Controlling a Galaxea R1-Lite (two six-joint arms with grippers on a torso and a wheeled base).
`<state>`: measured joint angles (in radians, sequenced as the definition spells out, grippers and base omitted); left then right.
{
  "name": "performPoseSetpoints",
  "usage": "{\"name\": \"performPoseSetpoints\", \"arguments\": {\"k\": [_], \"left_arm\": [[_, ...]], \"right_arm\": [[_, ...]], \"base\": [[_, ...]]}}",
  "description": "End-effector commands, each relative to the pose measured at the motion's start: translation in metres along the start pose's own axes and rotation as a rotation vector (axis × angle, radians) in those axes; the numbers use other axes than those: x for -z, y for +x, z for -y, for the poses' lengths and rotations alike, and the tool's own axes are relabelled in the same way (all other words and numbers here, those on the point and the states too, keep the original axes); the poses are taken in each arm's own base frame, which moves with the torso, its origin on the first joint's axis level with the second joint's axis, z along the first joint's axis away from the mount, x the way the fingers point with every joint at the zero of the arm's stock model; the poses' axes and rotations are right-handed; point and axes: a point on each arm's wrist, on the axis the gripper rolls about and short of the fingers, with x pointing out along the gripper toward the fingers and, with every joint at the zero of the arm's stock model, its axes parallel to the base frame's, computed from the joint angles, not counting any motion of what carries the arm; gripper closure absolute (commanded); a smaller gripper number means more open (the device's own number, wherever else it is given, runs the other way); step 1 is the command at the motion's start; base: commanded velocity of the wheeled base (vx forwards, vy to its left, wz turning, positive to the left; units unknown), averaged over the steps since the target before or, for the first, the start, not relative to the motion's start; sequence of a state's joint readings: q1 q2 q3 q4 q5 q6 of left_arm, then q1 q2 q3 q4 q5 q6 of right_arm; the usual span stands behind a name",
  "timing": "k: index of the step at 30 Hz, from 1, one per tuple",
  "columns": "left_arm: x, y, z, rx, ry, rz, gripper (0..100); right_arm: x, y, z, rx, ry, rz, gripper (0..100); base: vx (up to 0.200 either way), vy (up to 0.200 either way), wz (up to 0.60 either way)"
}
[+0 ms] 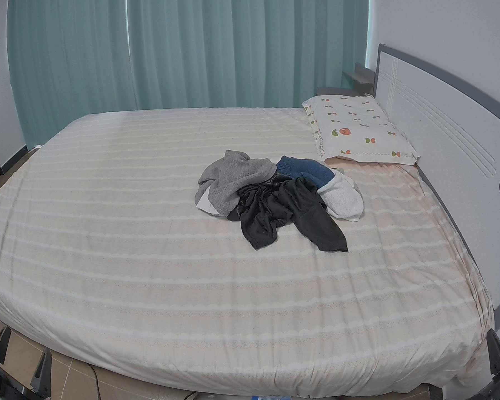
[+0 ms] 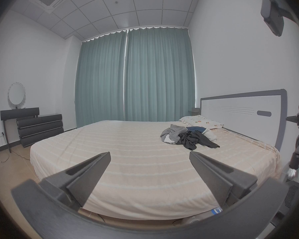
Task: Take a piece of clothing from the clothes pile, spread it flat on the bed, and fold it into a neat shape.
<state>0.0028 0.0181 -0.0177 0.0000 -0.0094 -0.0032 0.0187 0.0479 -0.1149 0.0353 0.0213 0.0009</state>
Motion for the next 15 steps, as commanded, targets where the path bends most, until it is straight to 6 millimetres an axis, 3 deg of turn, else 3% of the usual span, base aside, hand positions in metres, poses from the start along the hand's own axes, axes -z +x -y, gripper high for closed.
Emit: {"name": "performPoseSetpoints", "arguments": {"k": [1, 2, 5, 7, 8, 9, 10, 15], "left_arm": [[0.005, 0.0, 0.0, 0.0, 0.0, -0.004, 0], [0.005, 0.0, 0.0, 0.0, 0.0, -0.004, 0], [0.005, 0.0, 0.0, 0.0, 0.0, -0.003, 0], [0.005, 0.0, 0.0, 0.0, 0.0, -0.004, 0], [0.005, 0.0, 0.0, 0.0, 0.0, -0.004, 0], [0.005, 0.0, 0.0, 0.0, -0.001, -0.004, 0], [0.005, 0.0, 0.0, 0.0, 0.0, -0.004, 0], [0.005, 0.0, 0.0, 0.0, 0.0, -0.003, 0]], "right_arm": [[-0.018, 0.022, -0.001, -0.122, 0.025, -0.22, 0], [-0.018, 0.022, -0.001, -0.122, 0.025, -0.22, 0], [-0.043, 0.07, -0.003, -0.146, 0.175, -0.339, 0], [-0.047, 0.099, -0.005, -0.16, 0.223, -0.408, 0], [-0.047, 0.116, -0.007, -0.163, 0.239, -0.449, 0], [-0.046, 0.12, -0.007, -0.162, 0.245, -0.46, 0], [-0.041, 0.145, -0.009, -0.15, 0.276, -0.52, 0], [-0.019, 0.219, -0.015, -0.133, 0.32, -0.612, 0]], "base": [[0.0, 0.0, 0.0], [0.0, 0.0, 0.0], [0.0, 0.0, 0.0], [0.0, 0.0, 0.0], [0.0, 0.0, 0.0], [0.0, 0.0, 0.0], [0.0, 0.0, 0.0], [0.0, 0.0, 0.0]]}}
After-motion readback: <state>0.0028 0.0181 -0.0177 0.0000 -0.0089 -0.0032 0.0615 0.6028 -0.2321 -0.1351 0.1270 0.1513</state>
